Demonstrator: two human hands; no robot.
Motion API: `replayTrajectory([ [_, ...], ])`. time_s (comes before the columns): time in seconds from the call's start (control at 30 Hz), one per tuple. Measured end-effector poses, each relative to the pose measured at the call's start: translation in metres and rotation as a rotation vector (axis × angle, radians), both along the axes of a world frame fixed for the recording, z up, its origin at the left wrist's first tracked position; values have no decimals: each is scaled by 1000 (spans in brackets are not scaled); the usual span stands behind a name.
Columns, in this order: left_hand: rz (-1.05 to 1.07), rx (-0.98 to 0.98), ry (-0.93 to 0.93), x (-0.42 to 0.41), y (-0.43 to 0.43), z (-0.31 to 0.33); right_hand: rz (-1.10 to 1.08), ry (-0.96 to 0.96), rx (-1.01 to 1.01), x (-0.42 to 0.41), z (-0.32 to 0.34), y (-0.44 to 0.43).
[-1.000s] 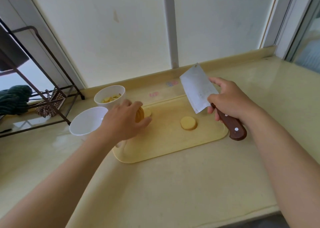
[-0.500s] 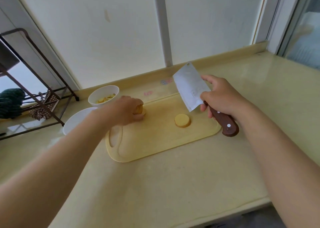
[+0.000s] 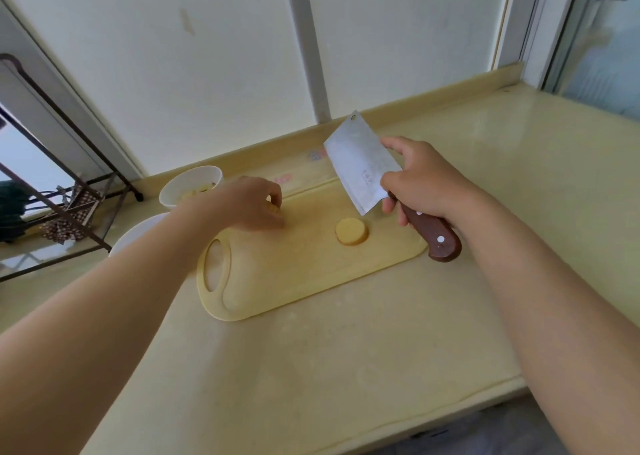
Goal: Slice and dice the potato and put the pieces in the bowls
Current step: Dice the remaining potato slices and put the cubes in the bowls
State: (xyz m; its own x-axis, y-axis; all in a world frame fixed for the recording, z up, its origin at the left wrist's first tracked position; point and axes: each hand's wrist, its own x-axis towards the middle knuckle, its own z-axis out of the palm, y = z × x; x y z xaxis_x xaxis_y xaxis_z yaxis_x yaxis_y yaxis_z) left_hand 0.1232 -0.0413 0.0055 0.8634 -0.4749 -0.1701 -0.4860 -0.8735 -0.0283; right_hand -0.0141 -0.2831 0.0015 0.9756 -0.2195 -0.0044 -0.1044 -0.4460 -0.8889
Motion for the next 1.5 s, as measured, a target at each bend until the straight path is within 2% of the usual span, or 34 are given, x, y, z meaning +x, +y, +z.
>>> replayTrajectory([
  [0.37, 135, 112, 95, -12, 14, 10, 15, 0, -11, -1, 1, 2],
  [0.53, 97, 134, 68, -15, 12, 14, 6, 13, -13, -1, -1, 2],
  [0.6, 76, 70, 45, -15, 11, 22, 0, 12, -8, -1, 0, 1],
  [0.73, -46, -474, -135, -37, 2, 47, -27, -8, 7, -1, 1, -2],
  [0.8, -183, -595, -146, -60, -13, 44, -58, -28, 30, -1, 3, -4],
  [0.9, -384, -447, 14, -89, -34, 10, -105, -56, 58, -3, 6, -7],
  [1.0, -437, -286, 49, -99, -50, -18, -131, -58, 54, -4, 5, -8],
  [1.17, -505, -407, -123, -92, -52, -31, -112, -46, 34, -3, 5, -6],
  [1.33, -343, -575, -155, -84, -47, -45, -80, -16, -25, -1, 2, -7],
  [1.5, -413, -658, -163, -77, -36, -48, -3, 54, -54, -6, 8, -14],
])
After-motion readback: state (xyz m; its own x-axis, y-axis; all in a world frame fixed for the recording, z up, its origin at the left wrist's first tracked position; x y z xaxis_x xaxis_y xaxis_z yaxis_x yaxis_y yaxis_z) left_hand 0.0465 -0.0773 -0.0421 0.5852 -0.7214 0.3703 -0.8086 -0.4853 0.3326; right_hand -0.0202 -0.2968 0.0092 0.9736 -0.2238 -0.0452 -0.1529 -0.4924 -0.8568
